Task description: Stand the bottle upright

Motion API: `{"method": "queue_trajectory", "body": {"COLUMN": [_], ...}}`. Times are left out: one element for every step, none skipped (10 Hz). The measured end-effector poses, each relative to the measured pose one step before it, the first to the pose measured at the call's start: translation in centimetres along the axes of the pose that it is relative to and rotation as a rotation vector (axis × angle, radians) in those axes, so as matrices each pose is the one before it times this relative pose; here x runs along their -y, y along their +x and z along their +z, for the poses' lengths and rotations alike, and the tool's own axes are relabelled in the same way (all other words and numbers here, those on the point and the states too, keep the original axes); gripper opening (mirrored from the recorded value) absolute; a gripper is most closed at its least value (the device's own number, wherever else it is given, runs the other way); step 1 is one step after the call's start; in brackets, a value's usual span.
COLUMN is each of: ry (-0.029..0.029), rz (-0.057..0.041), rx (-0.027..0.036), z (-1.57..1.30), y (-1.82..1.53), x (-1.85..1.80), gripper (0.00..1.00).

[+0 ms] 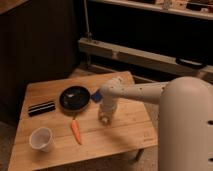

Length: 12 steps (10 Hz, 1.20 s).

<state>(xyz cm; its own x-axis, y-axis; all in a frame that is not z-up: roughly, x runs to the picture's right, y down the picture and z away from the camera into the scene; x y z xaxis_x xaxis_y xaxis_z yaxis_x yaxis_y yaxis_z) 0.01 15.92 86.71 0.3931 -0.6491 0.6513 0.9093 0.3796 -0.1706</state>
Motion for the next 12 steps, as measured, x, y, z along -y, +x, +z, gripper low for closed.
{"method": "queue_trajectory", "body": {"ry": [0.00078,0.00060,0.00143,0.00181,0.00125,0.00029,0.00061,0.00064,0.00136,0.00082,-0.00826,-0.00156], "rz": [-0.00137,-0.00146,-0.00250,-0.00126,-0.00136,-0.00051,-0.00074,0.00108,0.00208,0.00959,0.01143,0.00854], "rx": [0.00022,0.00035,0.00020,-0.00054,-0.00104,-0.00022,-0.00016,0.00039,0.00244,0.01023,0.01514,0.01149], "z": [-0.004,0.011,-0.006,-0.029,-0.046,-0.033,-0.034,-0.035,-0.053,-0.255,-0.203,-0.180], "y": [-0.006,-0.006,-0.051,-0.030,-0.017,-0.014,-0.007,0.033,0.010,0.083,0.027,0.072], "x": [-0.015,0.001,0.068,0.034,0.060,-0.010,0.022,-0.044,-0.009,-0.086,-0.230,-0.005], "gripper": [0.58,0.57,0.52,0.41,0.37,0.37,0.37,0.37,0.37,0.37,0.37,0.37]}}
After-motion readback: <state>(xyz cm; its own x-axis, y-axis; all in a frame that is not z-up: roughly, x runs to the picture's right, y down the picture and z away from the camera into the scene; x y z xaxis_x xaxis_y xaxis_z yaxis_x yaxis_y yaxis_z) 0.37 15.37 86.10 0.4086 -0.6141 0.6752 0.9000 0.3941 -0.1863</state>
